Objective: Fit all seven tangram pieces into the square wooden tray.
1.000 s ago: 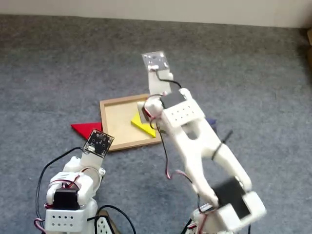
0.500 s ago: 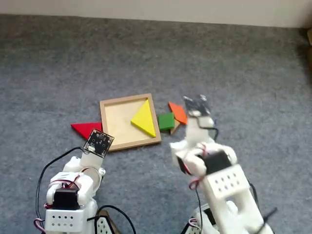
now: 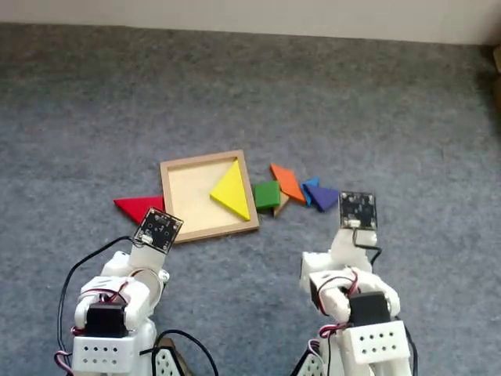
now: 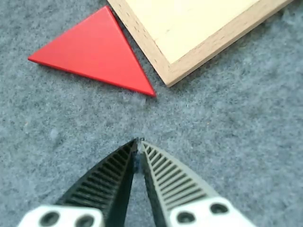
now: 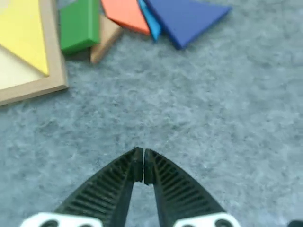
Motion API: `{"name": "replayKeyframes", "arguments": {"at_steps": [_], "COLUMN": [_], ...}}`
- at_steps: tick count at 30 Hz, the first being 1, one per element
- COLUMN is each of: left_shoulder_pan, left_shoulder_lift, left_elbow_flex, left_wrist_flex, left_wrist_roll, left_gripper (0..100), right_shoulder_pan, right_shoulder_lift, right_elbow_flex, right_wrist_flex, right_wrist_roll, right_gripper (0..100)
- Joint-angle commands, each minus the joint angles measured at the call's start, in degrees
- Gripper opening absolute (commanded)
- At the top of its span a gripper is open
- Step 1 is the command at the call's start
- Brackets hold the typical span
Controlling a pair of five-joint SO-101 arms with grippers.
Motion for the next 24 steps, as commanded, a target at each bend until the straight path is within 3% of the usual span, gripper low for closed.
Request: {"name": "replayKeyframes", "arguments": {"at_steps": [1,9,24], "left_shoulder_pan": [0.57,0.22,-2.33], "left_shoulder_lift": [0.48,0.48,1.01], "left_elbow_flex": [1.1,-1.89,-20.62], "left_wrist_flex": [0.26,-0.09,-4.13], "left_wrist_roll": [0.0,-0.09,-0.35], "left_gripper": [1,1,1], "right_shoulder_pan": [0.84,0.84,0.84], "right_shoulder_lift": [-5.58,-22.11,-20.7], "right_elbow_flex": [2.86,14.73,18.15], "right_wrist_flex": [0.13,0.13,0.92], "right_wrist_roll": [0.62,0.62,0.62], "right_gripper": [2.2,2.2,2.2]}}
